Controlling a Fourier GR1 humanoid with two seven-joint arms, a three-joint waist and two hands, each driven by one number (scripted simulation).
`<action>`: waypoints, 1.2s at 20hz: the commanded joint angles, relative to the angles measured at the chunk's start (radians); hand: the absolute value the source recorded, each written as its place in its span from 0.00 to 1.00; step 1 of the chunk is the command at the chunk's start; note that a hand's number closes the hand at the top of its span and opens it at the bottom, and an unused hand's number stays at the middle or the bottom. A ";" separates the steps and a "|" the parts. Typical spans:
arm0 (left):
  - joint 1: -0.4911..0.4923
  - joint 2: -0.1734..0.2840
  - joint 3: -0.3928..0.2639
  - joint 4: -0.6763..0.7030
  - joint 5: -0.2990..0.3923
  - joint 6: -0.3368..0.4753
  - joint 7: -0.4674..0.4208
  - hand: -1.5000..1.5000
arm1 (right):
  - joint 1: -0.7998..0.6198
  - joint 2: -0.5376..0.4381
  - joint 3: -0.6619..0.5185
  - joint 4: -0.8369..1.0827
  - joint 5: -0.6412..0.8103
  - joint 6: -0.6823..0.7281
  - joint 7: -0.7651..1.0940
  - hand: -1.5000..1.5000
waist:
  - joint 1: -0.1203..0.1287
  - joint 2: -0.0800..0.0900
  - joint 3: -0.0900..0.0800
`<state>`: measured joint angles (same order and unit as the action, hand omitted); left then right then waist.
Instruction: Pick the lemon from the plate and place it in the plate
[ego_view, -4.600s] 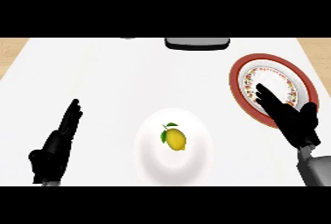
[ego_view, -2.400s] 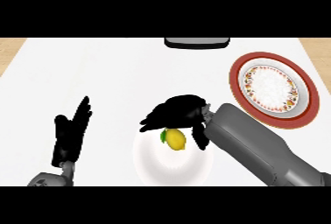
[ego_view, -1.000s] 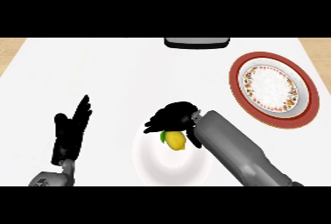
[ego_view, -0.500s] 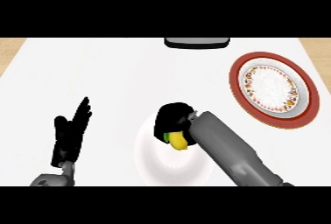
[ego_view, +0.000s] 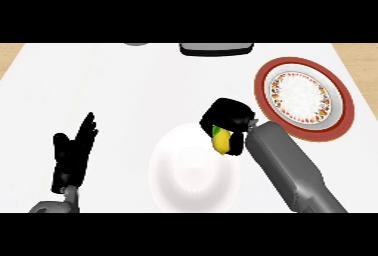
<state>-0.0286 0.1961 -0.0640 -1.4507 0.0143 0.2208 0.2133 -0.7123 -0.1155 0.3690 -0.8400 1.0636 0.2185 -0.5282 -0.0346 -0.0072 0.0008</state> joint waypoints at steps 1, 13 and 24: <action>0.025 0.013 0.019 -0.001 0.002 0.004 -0.006 0.50 | 0.089 -0.109 -0.184 -0.052 -0.078 -0.095 0.109 1.00 | -0.032 -0.007 0.000; 0.059 0.009 0.018 -0.027 0.006 -0.017 -0.033 0.50 | 0.290 -0.159 -0.428 -0.689 -0.277 -0.098 0.306 1.00 | 0.003 -0.006 -0.002; -0.022 -0.045 -0.009 -0.024 -0.054 -0.006 0.029 0.50 | 0.203 -0.272 -0.603 -0.522 -0.326 -0.061 0.373 1.00 | 0.039 0.007 -0.001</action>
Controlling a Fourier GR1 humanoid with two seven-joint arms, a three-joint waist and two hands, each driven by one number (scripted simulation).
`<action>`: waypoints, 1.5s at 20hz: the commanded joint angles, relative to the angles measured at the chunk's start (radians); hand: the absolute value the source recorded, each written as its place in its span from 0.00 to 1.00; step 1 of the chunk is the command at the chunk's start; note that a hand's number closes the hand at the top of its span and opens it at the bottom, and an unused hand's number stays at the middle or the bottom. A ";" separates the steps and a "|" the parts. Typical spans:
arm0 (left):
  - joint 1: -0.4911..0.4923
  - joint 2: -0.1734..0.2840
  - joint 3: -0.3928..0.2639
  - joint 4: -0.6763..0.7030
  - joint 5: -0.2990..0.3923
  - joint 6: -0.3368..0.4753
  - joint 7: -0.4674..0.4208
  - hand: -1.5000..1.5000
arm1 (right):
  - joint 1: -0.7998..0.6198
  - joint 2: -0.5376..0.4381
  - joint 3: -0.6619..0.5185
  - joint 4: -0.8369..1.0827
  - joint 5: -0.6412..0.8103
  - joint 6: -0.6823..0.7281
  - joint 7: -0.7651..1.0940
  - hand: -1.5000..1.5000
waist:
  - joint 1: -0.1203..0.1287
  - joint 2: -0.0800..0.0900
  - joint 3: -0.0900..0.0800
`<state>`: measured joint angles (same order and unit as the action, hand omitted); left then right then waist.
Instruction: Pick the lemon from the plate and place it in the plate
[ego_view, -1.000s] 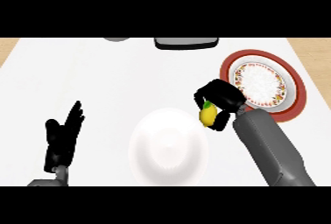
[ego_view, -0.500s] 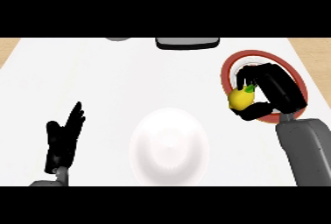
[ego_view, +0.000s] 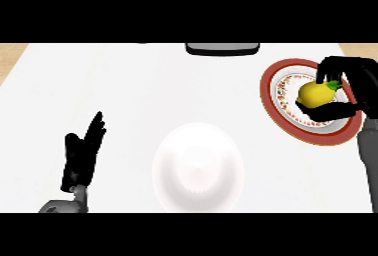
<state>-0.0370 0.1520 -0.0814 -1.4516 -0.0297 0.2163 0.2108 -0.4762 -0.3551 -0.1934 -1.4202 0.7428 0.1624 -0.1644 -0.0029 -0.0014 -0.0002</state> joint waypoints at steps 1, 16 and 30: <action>0.032 0.004 -0.010 -0.056 -0.005 -0.015 0.025 0.50 | -0.066 -0.047 -0.053 0.198 0.026 -0.056 -0.032 1.00 | 0.016 0.004 0.001; -0.068 0.001 0.027 -0.009 -0.007 -0.047 0.047 0.50 | -0.273 -0.161 -0.030 0.866 0.126 -0.096 -0.257 1.00 | 0.033 0.013 0.002; -0.035 -0.024 0.009 -0.039 -0.033 -0.027 0.039 0.50 | -0.393 -0.199 -0.092 1.093 0.038 0.124 -0.567 0.00 | 0.030 0.011 0.003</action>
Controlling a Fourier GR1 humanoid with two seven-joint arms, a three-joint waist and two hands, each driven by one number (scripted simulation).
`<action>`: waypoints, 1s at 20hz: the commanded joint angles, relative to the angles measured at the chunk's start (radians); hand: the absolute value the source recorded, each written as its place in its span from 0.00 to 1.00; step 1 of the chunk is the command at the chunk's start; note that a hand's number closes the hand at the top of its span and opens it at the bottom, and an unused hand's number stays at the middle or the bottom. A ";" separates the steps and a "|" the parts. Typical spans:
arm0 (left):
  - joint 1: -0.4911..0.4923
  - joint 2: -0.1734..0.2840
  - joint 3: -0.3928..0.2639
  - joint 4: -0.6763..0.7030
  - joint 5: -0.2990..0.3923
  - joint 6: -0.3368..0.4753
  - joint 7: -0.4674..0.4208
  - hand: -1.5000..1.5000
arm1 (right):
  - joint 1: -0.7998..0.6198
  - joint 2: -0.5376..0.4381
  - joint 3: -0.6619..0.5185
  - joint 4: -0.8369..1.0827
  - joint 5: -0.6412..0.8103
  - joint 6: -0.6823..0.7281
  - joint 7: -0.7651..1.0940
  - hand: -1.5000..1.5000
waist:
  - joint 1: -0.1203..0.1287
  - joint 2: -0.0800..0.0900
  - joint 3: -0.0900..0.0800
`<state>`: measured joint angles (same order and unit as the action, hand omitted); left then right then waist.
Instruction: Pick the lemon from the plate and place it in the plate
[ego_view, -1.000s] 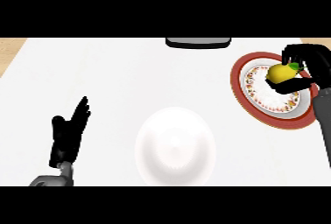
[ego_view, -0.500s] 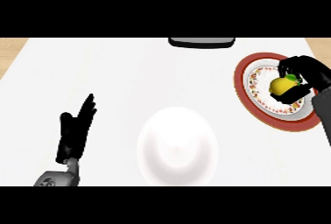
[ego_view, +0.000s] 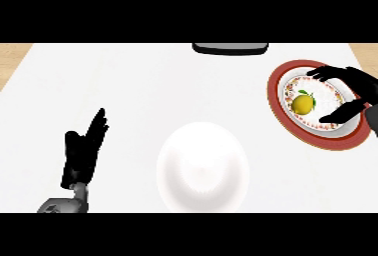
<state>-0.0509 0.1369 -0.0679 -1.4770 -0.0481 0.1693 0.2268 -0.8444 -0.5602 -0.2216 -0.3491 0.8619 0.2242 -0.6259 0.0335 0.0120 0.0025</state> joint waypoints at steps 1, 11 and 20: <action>0.038 -0.005 0.000 -0.001 -0.004 0.007 -0.021 0.50 | -0.008 0.007 -0.120 0.024 -0.144 0.087 -0.141 0.00 | -0.010 -0.005 0.000; -0.041 0.008 0.013 0.003 0.001 -0.011 0.027 0.50 | -0.055 -0.126 -0.298 0.165 -0.337 0.369 -0.133 0.00 | 0.007 0.006 0.001; -0.046 -0.022 0.013 0.046 -0.011 0.010 -0.001 0.50 | 0.025 -0.090 -0.263 0.135 -0.350 0.408 -0.251 0.00 | 0.000 0.006 0.002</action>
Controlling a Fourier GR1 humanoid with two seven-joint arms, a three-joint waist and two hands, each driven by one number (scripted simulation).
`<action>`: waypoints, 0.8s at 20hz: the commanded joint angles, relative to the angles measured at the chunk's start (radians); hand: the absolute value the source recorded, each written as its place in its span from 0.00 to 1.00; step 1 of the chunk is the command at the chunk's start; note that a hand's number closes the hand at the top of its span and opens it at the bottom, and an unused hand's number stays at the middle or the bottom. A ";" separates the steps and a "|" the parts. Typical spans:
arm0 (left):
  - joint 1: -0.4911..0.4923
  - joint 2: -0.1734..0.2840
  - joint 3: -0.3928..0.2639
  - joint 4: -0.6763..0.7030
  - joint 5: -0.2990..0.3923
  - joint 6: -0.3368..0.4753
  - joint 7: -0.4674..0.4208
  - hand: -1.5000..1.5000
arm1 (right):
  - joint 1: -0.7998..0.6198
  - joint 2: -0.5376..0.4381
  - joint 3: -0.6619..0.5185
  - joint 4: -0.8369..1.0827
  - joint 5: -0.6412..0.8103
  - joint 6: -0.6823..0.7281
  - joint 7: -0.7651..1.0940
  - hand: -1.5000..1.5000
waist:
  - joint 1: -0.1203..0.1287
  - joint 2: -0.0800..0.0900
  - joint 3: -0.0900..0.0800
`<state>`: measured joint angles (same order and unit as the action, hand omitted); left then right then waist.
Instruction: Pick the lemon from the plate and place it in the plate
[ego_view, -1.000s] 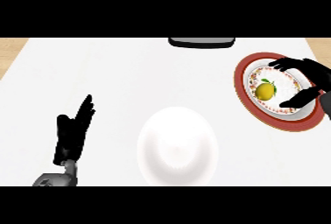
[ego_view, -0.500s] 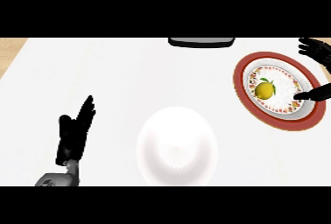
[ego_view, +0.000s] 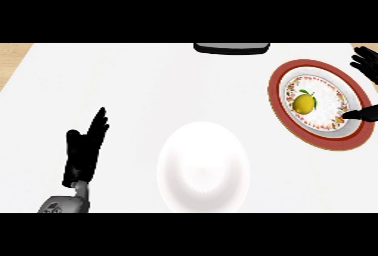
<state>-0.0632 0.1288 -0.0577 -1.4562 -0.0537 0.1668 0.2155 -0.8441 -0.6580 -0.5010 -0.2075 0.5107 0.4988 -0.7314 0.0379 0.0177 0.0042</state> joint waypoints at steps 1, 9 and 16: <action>0.008 0.001 0.006 0.013 0.008 -0.011 -0.013 0.50 | 0.047 -0.035 0.006 0.003 -0.009 0.154 -0.158 0.00 | 0.003 0.003 0.001; -0.012 -0.031 -0.027 0.001 -0.028 0.013 0.001 0.50 | 0.035 0.018 0.037 0.006 -0.007 0.037 -0.121 0.00 | 0.005 -0.001 0.000; -0.033 -0.028 -0.015 -0.003 -0.033 0.019 0.031 0.50 | 0.059 0.020 0.061 0.019 0.009 -0.051 -0.141 0.00 | 0.011 0.003 0.001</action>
<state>-0.0758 0.1187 -0.0574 -1.4470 -0.0657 0.1644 0.2201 -0.7841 -0.6477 -0.4467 -0.2036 0.5155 0.4025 -0.7965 0.0431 0.0183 0.0044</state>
